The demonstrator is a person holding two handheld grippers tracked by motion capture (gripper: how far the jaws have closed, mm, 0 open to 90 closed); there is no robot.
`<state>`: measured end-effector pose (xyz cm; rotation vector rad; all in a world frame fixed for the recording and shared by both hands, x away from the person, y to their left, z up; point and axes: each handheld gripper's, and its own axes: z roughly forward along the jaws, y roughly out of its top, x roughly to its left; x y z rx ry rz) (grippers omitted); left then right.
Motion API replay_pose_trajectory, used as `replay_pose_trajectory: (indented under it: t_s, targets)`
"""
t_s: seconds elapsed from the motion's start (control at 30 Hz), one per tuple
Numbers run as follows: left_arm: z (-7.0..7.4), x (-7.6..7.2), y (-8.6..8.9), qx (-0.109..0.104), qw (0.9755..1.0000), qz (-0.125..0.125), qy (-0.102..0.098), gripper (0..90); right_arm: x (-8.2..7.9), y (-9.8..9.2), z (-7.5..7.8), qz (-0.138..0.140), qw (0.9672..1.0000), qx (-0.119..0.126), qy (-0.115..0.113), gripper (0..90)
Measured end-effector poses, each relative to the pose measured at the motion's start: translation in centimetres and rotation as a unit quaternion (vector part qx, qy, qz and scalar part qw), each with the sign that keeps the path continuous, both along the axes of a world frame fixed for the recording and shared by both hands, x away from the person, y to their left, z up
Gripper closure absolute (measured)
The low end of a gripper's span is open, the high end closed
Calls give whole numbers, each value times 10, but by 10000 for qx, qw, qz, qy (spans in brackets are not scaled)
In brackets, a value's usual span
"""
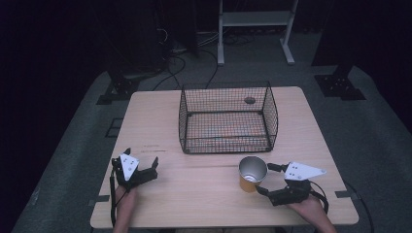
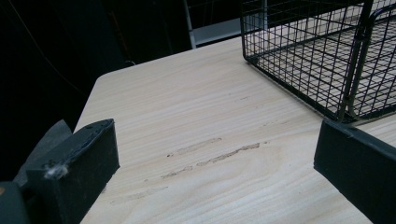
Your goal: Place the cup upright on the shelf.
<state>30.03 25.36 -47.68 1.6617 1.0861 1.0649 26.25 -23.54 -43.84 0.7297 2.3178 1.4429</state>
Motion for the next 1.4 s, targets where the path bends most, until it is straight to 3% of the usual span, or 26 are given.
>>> replay_pose_trajectory:
  t_s: [0.5,0.73,1.4]
  targets:
    - [0,0,0,0,10000,-1,1,0,9,17,-6,-44,9999,-121,1,128]
    - [0,0,0,0,10000,0,2,0,11,21,-7,-66,10000,-40,-18,127]
    - [0,0,0,1,10000,-2,-1,0,15,31,-6,-130,9997,-95,-166,121]
